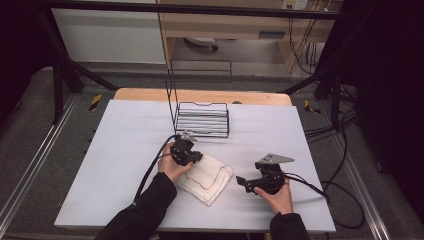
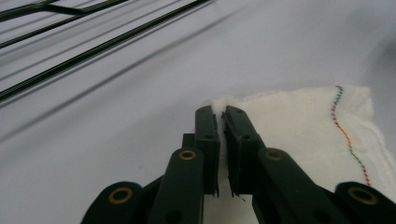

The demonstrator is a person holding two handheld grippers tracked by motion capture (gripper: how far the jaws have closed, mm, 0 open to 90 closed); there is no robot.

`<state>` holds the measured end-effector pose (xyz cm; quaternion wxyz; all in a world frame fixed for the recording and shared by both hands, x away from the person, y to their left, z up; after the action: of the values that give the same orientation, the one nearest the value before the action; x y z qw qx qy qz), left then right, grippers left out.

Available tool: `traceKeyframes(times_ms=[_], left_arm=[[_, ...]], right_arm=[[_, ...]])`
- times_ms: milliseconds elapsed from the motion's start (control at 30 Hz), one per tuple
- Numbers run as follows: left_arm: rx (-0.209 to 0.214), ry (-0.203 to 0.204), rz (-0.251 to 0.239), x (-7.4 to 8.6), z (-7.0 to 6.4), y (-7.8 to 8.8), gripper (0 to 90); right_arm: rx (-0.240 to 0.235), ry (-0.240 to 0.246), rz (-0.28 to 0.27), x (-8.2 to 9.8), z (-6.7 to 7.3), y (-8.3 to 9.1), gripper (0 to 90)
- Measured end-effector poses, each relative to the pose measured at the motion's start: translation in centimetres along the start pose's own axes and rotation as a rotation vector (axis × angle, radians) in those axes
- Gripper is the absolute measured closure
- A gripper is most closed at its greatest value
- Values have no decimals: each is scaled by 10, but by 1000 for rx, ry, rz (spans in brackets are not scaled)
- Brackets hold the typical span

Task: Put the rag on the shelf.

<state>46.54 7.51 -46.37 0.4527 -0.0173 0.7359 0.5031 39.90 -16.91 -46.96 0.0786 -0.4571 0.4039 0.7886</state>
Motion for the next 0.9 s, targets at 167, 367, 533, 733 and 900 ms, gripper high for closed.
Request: traceKeyframes(times_ms=[167, 367, 533, 733, 900], left_arm=[[-26, 28, -21, 13, 9, 17, 839], [-39, 44, -56, 27, 17, 19, 836], [-41, 35, -66, 32, 18, 13, 830], [-42, 26, -58, 34, 18, 10, 816], [-39, 45, -57, 34, 18, 9, 807]], right_arm=[[-6, -7, -2, -7, 6, -9, 46], [-10, -16, -5, -21, 13, -31, 80], [30, -40, 21, -30, 12, -56, 168], [72, -30, 25, -33, 13, -76, 347], [59, -41, 10, -35, 18, -81, 417]])
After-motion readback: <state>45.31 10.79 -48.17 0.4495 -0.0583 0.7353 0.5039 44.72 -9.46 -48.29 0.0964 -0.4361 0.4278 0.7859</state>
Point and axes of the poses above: each handheld gripper's, and its own axes: y roughly backward along the jaws, x roughly out of its underside, z roughly to its left, the point moved 5 cm from there along -y, roughly forward along the jaws, and after that the axes turned 5 degrees about -x, right-handed, at the moved point
